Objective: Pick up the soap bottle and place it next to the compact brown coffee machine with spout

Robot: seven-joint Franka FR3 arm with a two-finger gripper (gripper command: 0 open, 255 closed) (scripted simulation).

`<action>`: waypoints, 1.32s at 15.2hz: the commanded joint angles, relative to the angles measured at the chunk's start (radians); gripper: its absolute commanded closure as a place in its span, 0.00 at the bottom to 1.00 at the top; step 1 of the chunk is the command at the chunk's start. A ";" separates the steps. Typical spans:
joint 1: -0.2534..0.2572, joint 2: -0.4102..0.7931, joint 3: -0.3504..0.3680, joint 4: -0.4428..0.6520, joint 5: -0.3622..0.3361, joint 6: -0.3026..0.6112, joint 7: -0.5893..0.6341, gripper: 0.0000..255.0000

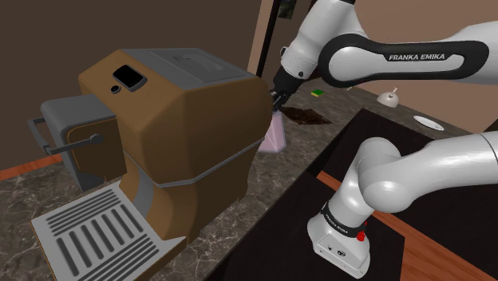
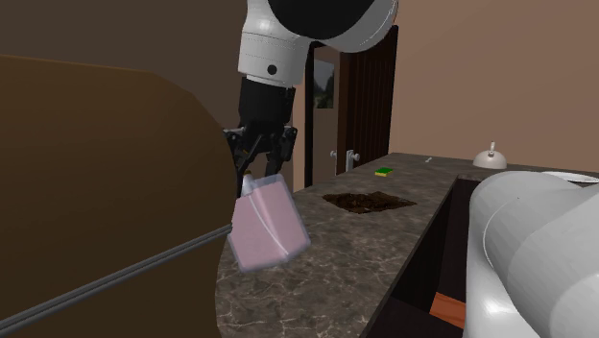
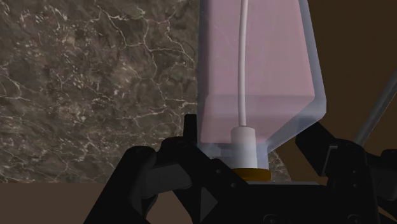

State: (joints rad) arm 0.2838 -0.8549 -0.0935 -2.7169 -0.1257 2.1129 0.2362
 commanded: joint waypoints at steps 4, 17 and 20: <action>-0.004 0.014 -0.005 -0.061 -0.007 0.076 0.004 1.00; -0.016 0.095 -0.017 -0.197 -0.030 0.293 0.015 1.00; -0.020 0.125 -0.019 -0.224 -0.036 0.350 0.018 1.00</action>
State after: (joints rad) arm 0.2646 -0.7375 -0.1129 -2.9306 -0.1598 2.4434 0.2524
